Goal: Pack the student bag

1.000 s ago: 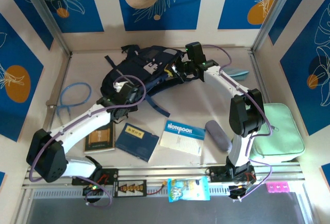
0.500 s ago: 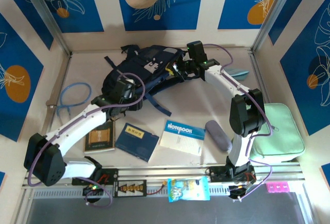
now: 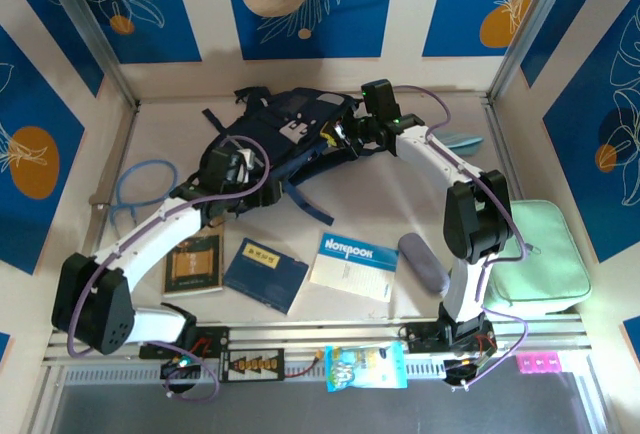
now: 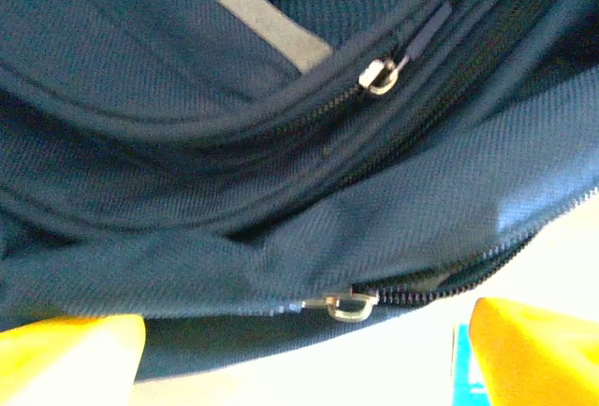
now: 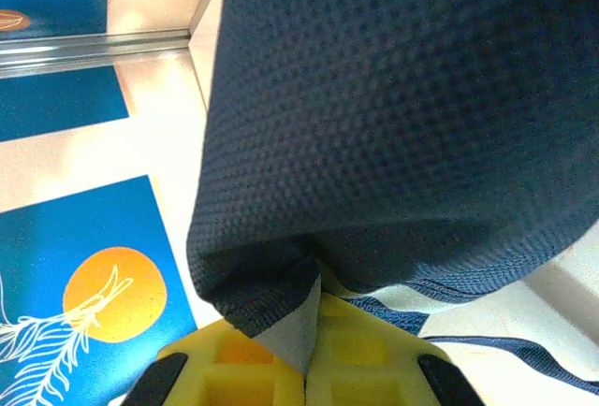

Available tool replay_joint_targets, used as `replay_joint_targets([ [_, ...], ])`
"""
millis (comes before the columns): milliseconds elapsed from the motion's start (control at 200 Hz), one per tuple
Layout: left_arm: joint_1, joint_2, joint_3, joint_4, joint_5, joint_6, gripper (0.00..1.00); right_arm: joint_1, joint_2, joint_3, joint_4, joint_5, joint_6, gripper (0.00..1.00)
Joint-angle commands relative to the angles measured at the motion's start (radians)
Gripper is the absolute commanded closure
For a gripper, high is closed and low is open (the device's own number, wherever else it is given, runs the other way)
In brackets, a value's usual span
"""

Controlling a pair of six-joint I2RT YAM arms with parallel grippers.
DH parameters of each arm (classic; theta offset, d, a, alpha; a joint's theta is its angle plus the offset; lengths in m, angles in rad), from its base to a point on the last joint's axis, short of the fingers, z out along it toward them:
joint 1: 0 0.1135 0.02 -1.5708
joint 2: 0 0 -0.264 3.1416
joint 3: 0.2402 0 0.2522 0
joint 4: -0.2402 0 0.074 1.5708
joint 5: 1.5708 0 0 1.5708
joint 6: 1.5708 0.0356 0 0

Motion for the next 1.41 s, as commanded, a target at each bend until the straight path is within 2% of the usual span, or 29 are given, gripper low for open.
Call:
replay_joint_targets([
  [0,0.025,0.036,-0.004,0.104,0.067,-0.023,0.09,0.007,0.002,0.051,0.041,-0.069,0.016,1.00],
  [85,0.025,0.051,-0.006,0.127,0.062,-0.030,0.00,0.007,0.009,0.050,0.045,-0.076,0.022,1.00],
  [140,0.025,0.059,-0.011,0.148,0.074,-0.036,0.00,0.007,0.013,0.052,0.051,-0.083,0.028,1.00],
  [275,0.026,0.065,-0.019,0.221,0.186,-0.028,0.03,0.007,0.020,0.061,0.056,-0.088,0.037,1.00],
  [445,0.025,0.014,-0.065,0.226,0.241,0.025,0.13,0.007,0.036,0.077,0.050,-0.083,0.036,1.00],
  [610,0.016,-0.041,-0.122,0.184,0.222,0.084,0.23,0.011,0.053,0.095,0.034,-0.070,0.026,1.00],
  [790,0.013,-0.076,-0.160,0.225,0.192,0.090,0.36,0.015,0.062,0.107,0.029,-0.068,0.022,1.00],
  [900,0.011,-0.070,-0.159,0.250,0.165,0.087,0.45,0.016,0.062,0.107,0.025,-0.066,0.022,1.00],
  [1150,0.011,-0.031,-0.119,0.222,0.083,0.107,0.53,0.018,0.055,0.105,0.021,-0.065,0.019,1.00],
  [1280,0.011,0.002,-0.090,0.197,0.077,0.110,0.62,0.018,0.053,0.103,0.022,-0.066,0.020,1.00],
  [1400,0.011,0.021,-0.078,0.182,0.068,0.106,0.76,0.018,0.053,0.103,0.022,-0.066,0.020,1.00],
])
